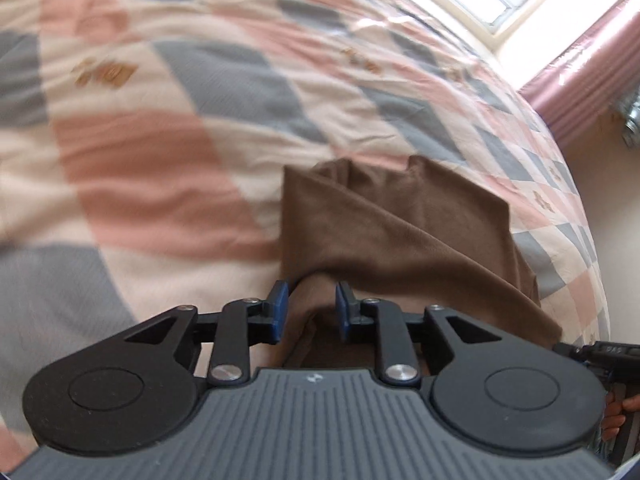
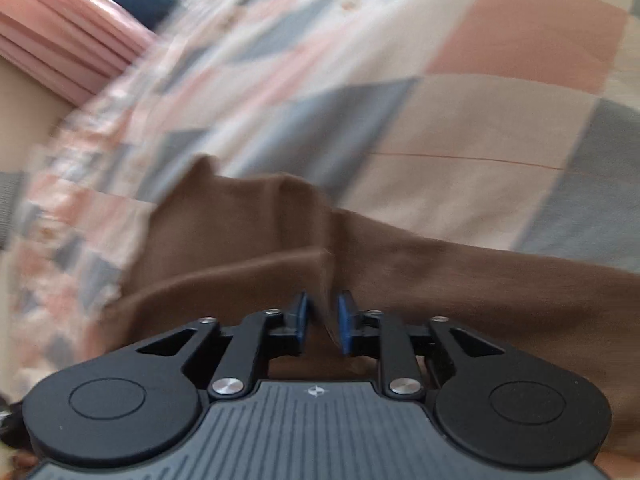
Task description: Fold clothes
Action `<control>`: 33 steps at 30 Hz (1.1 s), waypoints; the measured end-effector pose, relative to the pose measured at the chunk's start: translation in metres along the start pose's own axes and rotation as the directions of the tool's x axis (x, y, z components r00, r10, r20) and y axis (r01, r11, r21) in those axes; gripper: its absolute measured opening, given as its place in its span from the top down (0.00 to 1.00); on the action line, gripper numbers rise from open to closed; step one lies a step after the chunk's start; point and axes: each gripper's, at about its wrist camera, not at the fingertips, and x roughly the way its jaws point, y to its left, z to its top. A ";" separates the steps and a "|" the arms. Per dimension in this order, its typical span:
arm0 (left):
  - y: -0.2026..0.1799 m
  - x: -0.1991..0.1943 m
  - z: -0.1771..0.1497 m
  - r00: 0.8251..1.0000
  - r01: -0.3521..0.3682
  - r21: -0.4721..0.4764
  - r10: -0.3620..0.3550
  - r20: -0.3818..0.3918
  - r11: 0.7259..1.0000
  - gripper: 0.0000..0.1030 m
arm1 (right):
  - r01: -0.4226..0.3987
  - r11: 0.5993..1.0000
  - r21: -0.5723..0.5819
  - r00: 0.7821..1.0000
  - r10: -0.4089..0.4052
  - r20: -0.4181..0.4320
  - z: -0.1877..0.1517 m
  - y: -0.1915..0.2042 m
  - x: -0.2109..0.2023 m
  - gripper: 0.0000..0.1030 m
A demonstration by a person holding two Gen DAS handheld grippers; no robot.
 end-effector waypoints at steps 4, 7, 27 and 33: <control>0.007 -0.002 -0.007 1.000 0.023 -0.058 -0.022 0.012 0.998 0.68 | -0.022 0.993 -0.119 1.000 0.023 0.010 0.015 0.045 0.002 0.49; 0.003 -0.004 -0.011 0.999 0.031 0.036 -0.032 0.035 0.999 0.69 | -0.153 0.958 -0.244 0.988 0.148 -0.038 0.026 0.100 0.017 0.49; -0.008 0.016 -0.035 0.999 0.003 0.417 -0.017 0.029 0.909 0.89 | -0.418 0.550 -0.723 0.870 0.014 -0.493 -0.046 0.378 0.185 0.62; -0.014 0.019 -0.045 0.998 -0.024 0.491 -0.005 0.058 0.871 0.93 | -0.416 0.536 -0.735 0.881 0.038 -0.472 -0.048 0.369 0.179 0.98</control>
